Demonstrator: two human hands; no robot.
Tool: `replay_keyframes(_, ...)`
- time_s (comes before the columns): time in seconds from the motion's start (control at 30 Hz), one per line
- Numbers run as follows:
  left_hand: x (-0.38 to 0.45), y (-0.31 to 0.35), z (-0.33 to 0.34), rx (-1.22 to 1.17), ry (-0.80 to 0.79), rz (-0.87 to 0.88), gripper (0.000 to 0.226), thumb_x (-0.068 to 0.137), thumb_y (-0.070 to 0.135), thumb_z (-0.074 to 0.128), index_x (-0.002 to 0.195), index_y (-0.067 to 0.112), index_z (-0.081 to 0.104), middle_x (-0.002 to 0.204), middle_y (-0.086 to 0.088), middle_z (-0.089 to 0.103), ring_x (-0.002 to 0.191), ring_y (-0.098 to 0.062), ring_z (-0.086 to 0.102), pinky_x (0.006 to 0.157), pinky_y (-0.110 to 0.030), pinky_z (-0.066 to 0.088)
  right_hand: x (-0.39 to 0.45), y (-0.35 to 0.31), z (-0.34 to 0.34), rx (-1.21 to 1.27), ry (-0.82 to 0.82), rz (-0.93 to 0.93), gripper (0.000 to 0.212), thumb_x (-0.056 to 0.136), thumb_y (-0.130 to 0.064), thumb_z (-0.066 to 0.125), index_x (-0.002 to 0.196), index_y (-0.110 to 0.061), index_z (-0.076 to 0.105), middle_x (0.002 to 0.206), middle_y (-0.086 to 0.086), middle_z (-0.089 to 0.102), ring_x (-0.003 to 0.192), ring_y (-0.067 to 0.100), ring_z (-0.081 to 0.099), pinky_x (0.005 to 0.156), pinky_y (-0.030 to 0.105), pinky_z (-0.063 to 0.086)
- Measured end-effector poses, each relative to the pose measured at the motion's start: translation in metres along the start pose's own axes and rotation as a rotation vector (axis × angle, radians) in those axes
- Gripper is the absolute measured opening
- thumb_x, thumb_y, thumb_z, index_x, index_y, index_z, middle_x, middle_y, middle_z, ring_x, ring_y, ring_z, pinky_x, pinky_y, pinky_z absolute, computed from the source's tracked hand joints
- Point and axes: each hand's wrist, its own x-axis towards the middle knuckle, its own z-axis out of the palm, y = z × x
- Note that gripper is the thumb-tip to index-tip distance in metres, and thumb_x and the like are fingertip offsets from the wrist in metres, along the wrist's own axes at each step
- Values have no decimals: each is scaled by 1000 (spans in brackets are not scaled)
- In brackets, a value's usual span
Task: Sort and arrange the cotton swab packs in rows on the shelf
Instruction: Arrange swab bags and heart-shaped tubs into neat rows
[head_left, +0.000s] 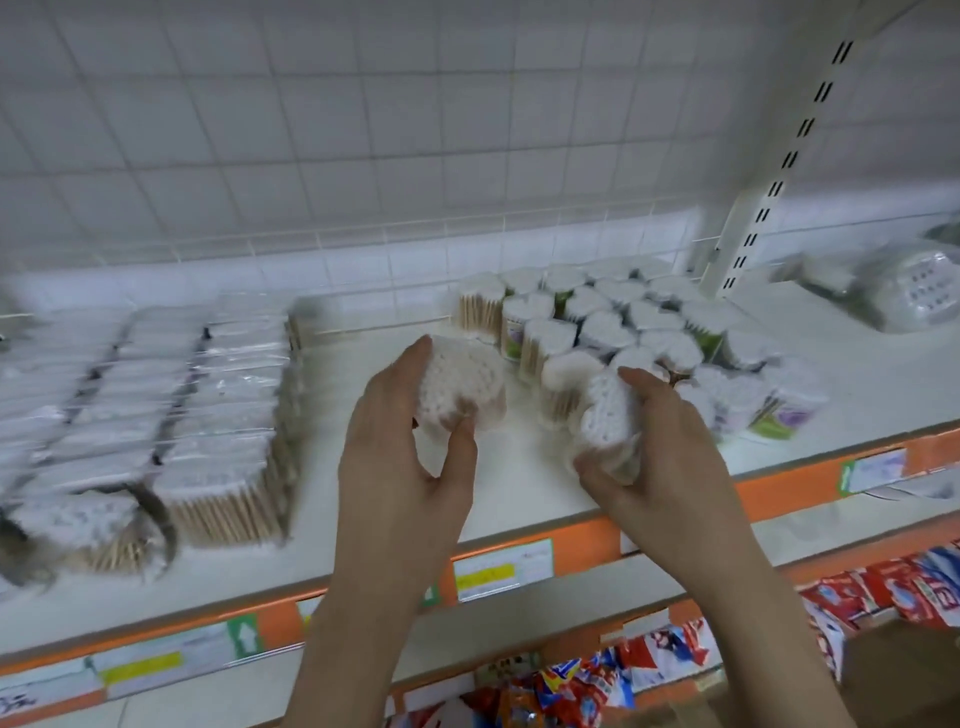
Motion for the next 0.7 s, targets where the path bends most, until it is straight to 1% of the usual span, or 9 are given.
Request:
replay_keyframes(0.07,0,1,5,80,-1,26,58,83,9,66,135,16,41,119,13,47,109,-14,51,88,-25,43,5,6,1,-101,14,-28,75,66,-26,82,127,-1,47,114,14,59,103,35,50,80,40,42)
replay_keyframes(0.1,1,1,6,105,-4,27,58,82,7,66,134,13,42,120,6,50,108,-19,53,87,-26,44,7,9,2,-144,16,-50,75,61,-28,85,122,2,51,109,15,61,99,39,52,77,43,44)
replay_keyframes(0.17,2,-1,9,141,-3,23,57,81,6,67,133,10,44,120,-2,53,105,-24,55,85,-26,44,9,14,4,-199,3,-83,75,56,-33,87,114,3,56,105,15,63,95,40,54,75,45,46)
replay_keyframes(0.23,1,-3,10,158,6,19,56,81,7,68,132,10,45,118,2,52,103,-24,56,84,-26,45,10,17,7,-229,-19,-79,76,55,-37,86,115,-1,58,107,12,63,100,38,52,78,44,44)
replay_keyframes(0.33,1,-4,13,169,17,2,57,80,7,69,131,11,45,117,10,46,104,-21,55,84,-34,50,11,16,8,-230,-56,-76,80,56,-37,85,123,-6,54,114,9,59,106,27,38,80,43,41)
replay_keyframes(0.4,1,-6,15,175,22,1,57,79,5,69,131,10,46,119,4,50,103,-22,55,85,-36,50,12,17,6,-223,-78,-91,81,56,-31,86,125,-7,53,116,10,59,104,24,34,80,44,42)
replay_keyframes(0.47,1,-9,18,168,16,-1,58,78,4,69,131,9,46,121,-2,53,106,-19,53,86,-37,50,12,18,3,-225,-87,-109,76,55,-22,87,123,-6,56,115,11,59,103,24,34,79,44,43)
replay_keyframes(0.6,1,-13,24,154,-18,-36,58,80,7,68,132,12,45,124,-1,53,109,-14,50,89,-36,49,12,19,2,-245,-99,-118,67,52,-10,85,115,-8,61,112,10,60,101,24,35,76,42,42)
replay_keyframes(0.7,4,-17,27,162,-43,-43,57,80,7,68,133,12,45,125,-3,53,110,-11,47,90,-33,48,13,19,-1,-250,-104,-136,64,54,-10,83,114,-9,62,115,9,60,105,25,34,78,43,42)
